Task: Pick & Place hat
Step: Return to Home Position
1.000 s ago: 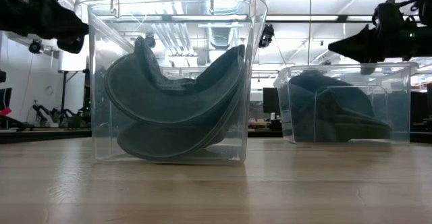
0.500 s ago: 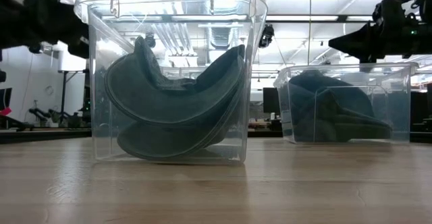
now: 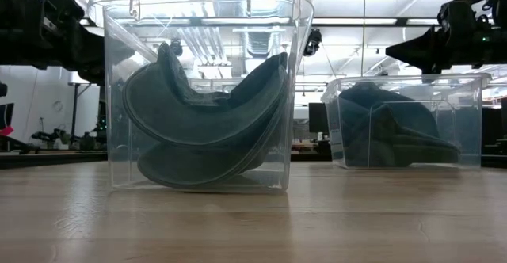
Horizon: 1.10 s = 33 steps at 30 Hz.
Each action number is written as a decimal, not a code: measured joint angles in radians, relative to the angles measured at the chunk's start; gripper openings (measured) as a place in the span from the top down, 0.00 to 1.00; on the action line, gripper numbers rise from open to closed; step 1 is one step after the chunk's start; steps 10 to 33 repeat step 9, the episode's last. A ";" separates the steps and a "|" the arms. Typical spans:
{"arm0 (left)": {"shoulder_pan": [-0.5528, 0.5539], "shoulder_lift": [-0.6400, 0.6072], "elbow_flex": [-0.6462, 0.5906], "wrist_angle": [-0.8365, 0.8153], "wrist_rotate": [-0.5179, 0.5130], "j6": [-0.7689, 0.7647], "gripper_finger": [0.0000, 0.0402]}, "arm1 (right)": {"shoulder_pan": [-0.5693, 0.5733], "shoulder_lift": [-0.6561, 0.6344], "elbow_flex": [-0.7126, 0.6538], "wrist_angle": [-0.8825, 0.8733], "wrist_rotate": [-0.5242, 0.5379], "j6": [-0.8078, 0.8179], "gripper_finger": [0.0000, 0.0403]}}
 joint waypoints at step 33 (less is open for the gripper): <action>0.000 0.000 0.000 -0.001 -0.011 0.000 0.84 | 0.000 0.000 0.000 -0.002 0.000 -0.006 0.98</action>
